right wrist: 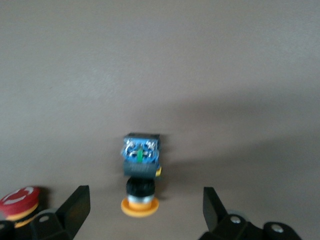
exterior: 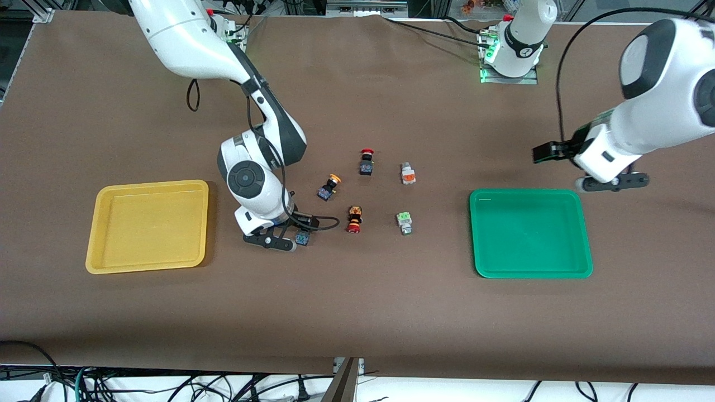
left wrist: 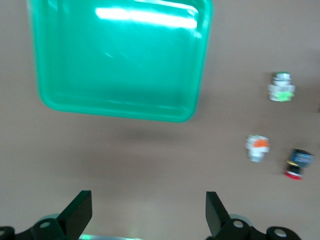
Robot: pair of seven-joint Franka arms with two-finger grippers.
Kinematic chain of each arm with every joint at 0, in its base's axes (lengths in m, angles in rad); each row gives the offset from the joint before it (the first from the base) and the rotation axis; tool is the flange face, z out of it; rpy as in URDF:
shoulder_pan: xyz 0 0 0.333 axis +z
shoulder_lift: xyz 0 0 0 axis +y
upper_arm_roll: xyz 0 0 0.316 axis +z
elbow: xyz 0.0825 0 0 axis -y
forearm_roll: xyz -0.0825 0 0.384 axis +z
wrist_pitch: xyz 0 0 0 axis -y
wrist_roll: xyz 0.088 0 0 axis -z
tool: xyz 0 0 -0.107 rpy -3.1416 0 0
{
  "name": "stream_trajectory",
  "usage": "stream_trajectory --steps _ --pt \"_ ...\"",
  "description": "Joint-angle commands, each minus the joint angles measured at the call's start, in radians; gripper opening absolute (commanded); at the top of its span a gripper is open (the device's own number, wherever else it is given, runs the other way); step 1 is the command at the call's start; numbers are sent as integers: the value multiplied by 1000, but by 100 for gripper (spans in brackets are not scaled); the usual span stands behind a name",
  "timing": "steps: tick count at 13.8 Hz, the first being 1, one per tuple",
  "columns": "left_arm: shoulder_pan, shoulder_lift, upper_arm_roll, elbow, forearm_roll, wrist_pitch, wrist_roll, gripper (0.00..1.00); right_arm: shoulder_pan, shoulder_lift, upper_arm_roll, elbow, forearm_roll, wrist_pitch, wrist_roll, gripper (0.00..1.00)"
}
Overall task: Place green and yellow buttons in trays
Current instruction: 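Reach the right gripper to a blue button and grasp it, then carry the blue button with the right gripper while the left gripper grasps the orange-white button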
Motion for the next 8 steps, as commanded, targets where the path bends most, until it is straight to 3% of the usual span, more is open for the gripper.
stream_trajectory --steps 1,4,5,8 --pt "5 66 -61 1 -89 31 -97 100 -2 40 -3 17 1 58 5 100" --pt "-12 101 -147 -62 -89 173 -226 100 15 77 -3 17 3 121 5 98" --pt "-21 101 -166 -106 -89 241 -239 100 16 81 -3 17 3 135 4 80" --pt "-101 91 -193 -200 -87 361 -292 100 24 83 -3 17 1 138 -4 3"
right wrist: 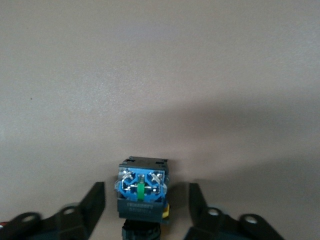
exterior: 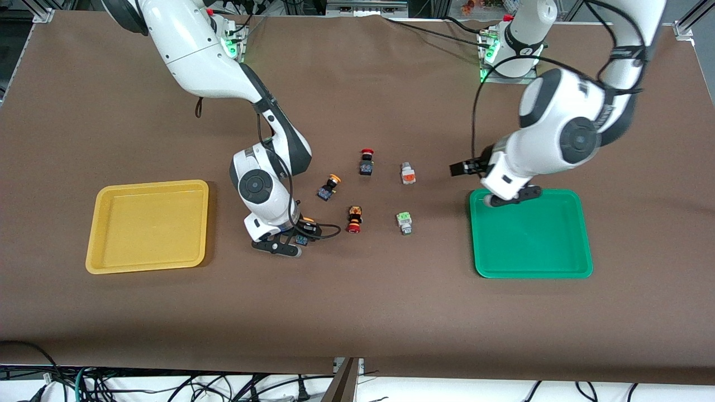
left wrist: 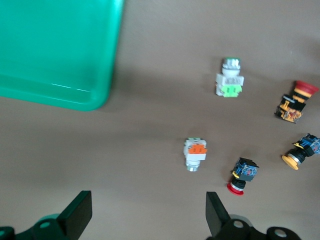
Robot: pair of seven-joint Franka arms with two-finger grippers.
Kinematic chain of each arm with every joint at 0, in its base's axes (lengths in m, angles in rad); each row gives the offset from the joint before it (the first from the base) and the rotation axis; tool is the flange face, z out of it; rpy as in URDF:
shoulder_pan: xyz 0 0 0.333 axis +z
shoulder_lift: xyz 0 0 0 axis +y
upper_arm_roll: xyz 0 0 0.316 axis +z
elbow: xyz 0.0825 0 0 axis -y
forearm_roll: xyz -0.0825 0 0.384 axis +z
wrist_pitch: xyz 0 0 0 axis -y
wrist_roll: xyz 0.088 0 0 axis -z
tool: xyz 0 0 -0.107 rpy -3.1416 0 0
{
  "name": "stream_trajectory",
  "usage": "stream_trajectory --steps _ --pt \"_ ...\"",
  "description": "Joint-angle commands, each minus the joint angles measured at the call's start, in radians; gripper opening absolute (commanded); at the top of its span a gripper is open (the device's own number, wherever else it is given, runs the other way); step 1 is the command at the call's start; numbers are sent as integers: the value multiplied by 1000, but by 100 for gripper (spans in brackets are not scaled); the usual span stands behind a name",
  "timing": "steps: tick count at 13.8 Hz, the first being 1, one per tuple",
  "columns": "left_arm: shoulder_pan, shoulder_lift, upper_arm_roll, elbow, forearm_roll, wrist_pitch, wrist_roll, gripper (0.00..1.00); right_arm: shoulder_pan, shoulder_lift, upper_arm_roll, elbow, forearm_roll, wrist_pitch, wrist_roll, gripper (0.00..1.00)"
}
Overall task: Place green and yellow buttons in trays
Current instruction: 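Carry the blue button with the right gripper while the left gripper grasps the orange-white button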
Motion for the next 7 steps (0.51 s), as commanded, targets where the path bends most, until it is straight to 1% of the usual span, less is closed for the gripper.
stream_trajectory --steps 1,3,4,5,7 --pt "-74 -38 -7 -64 -15 51 -94 100 5 4 -2 16 3 5 -13 0" --pt "-131 -24 -7 -76 1 72 -166 100 -10 -17 -11 19 1 -13 -31 0" --pt "-154 -9 -6 -102 17 121 -185 100 -50 -49 -11 19 1 -75 -79 0" --pt "-172 0 -7 -136 21 190 -200 100 -97 -81 -11 21 5 -159 -169 0" --pt "-241 25 -4 -182 22 293 -229 100 -204 -146 -20 18 3 -331 -392 0"
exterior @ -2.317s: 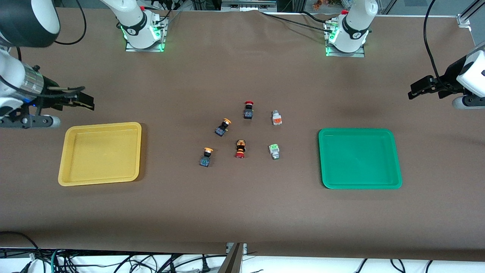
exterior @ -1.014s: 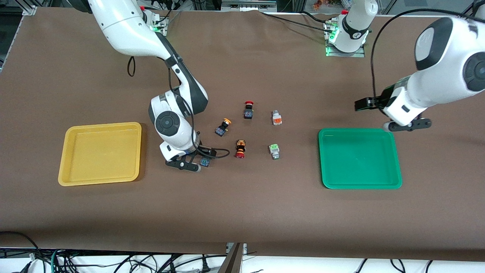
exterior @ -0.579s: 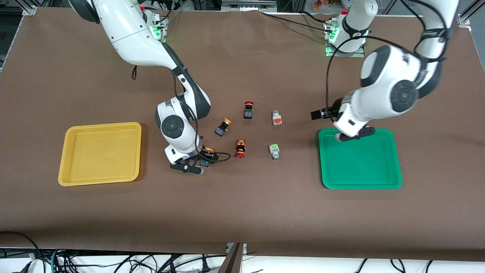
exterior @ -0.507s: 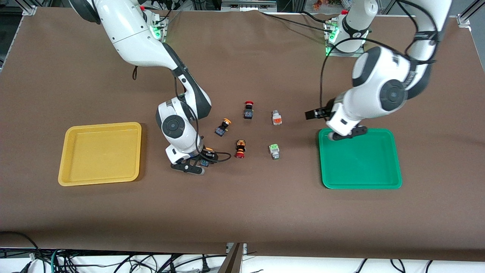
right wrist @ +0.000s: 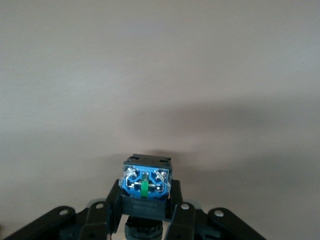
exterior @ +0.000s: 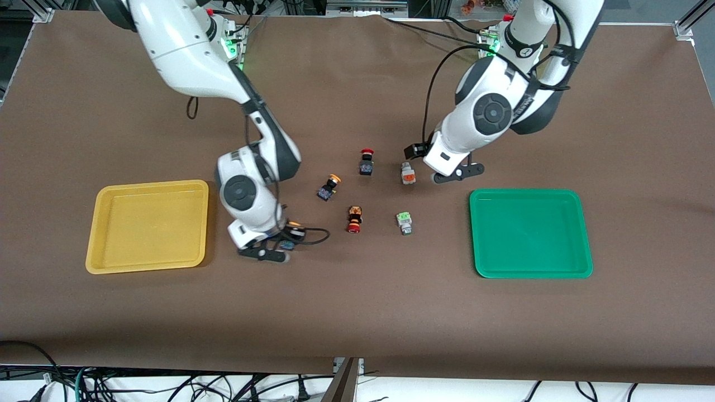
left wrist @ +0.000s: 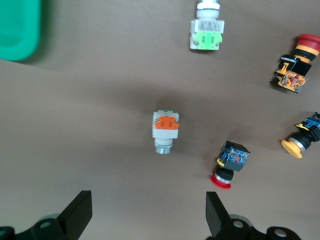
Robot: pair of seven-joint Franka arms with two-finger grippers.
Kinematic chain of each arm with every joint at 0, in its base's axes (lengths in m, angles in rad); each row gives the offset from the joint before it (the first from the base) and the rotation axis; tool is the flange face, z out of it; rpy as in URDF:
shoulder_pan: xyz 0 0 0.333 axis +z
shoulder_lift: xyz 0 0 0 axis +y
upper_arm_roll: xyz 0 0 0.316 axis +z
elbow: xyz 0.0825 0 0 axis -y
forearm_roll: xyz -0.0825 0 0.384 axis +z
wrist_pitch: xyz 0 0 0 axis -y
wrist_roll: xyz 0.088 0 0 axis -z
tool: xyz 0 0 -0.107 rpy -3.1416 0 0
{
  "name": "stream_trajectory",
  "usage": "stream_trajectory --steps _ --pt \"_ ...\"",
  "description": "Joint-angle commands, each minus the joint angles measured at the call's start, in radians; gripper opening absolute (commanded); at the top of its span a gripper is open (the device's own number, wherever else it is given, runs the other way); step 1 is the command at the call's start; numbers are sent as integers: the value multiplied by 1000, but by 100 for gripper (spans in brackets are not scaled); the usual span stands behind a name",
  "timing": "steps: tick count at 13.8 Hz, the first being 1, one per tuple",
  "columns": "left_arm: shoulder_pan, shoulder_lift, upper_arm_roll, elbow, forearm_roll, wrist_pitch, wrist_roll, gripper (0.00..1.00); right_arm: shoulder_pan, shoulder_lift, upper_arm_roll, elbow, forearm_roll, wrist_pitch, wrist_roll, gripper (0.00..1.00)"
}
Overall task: Place green and yellow buttons in trays
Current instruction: 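Carry the blue button with the right gripper while the left gripper grasps the orange-white button, then lower the blue button into the yellow tray while the left gripper lifts its button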
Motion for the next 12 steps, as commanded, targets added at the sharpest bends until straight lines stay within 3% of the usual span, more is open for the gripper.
stream_trajectory --steps 1,3,5,7,9,10,11,12 --pt "-81 43 10 -50 32 110 -81 100 -152 -109 -17 -20 2 -234 -268 0" --pt "-99 107 10 -50 110 167 -190 100 -180 -121 -142 -31 2 -325 -449 0" --pt "-119 184 10 -43 182 256 -296 100 -216 -114 -256 -57 21 -310 -646 0" --pt "-119 195 16 -30 239 270 -327 100 -342 -89 -252 -63 39 -284 -760 0" --pt "-112 216 28 -22 289 279 -327 100 -382 -72 -252 -81 47 -276 -795 0" --pt "-112 229 31 -14 317 282 -328 100 -391 -72 -252 -96 47 -262 -800 17" --pt "-112 238 33 -13 322 299 -330 100 -392 -72 -252 -104 47 -255 -800 71" --pt "-112 244 33 -13 323 314 -337 100 -385 -75 -249 -100 47 -267 -797 100"
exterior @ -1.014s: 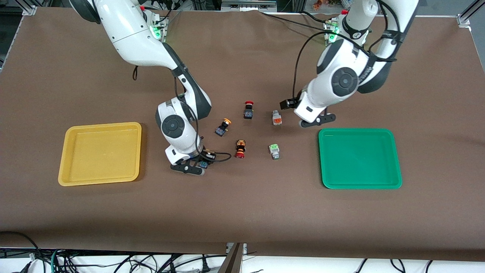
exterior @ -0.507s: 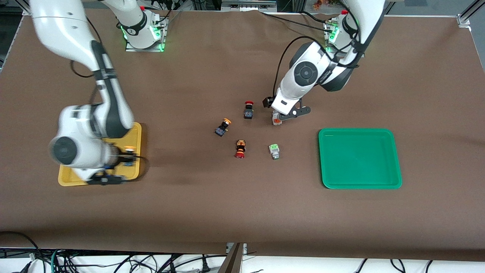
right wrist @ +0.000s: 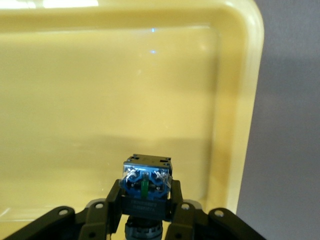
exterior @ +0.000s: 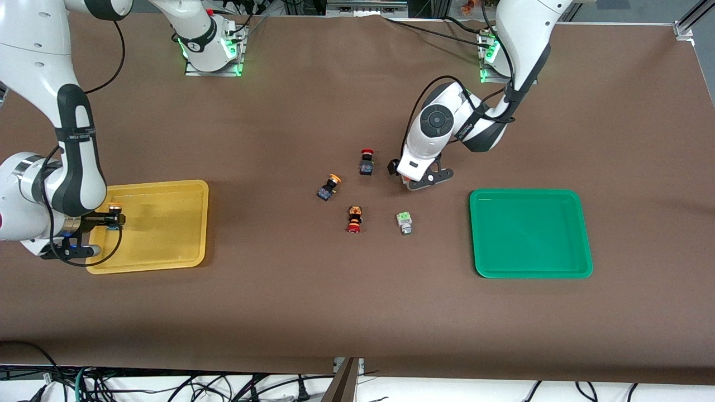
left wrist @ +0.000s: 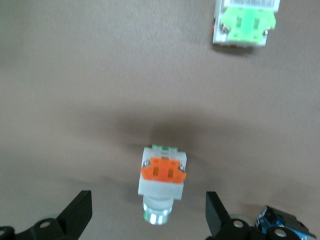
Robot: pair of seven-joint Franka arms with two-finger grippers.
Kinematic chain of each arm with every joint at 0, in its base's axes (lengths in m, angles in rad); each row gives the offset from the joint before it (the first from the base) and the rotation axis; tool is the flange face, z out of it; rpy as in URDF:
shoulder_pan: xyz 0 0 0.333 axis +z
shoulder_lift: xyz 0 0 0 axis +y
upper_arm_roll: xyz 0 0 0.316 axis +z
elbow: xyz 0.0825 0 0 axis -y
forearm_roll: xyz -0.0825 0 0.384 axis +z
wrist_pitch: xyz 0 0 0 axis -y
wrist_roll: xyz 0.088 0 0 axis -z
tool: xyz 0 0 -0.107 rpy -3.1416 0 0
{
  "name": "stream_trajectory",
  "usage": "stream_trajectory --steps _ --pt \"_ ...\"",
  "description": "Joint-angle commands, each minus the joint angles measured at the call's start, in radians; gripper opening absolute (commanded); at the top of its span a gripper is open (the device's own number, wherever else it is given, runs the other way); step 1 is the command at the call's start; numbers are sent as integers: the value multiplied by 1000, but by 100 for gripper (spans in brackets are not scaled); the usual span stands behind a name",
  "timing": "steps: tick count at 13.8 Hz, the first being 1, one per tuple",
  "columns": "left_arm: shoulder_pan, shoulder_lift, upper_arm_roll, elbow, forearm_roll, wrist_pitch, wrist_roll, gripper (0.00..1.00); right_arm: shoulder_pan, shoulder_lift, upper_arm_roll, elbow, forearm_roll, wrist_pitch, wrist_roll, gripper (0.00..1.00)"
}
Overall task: Place green and yellow buttons in trays
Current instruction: 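Lower the blue button into the yellow tray while the left gripper lifts its button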
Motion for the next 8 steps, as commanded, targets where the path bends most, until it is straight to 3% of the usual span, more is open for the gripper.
stream_trajectory --steps 1,4,8 --pt "-6 45 2 29 35 38 -29 100 43 -34 23 -18 13 1 8 100" --pt "-10 87 2 55 36 60 -34 98 153 -70 65 13 15 -62 191 100" --pt "-15 84 5 55 38 60 -34 69 314 -74 144 14 42 -64 573 100"
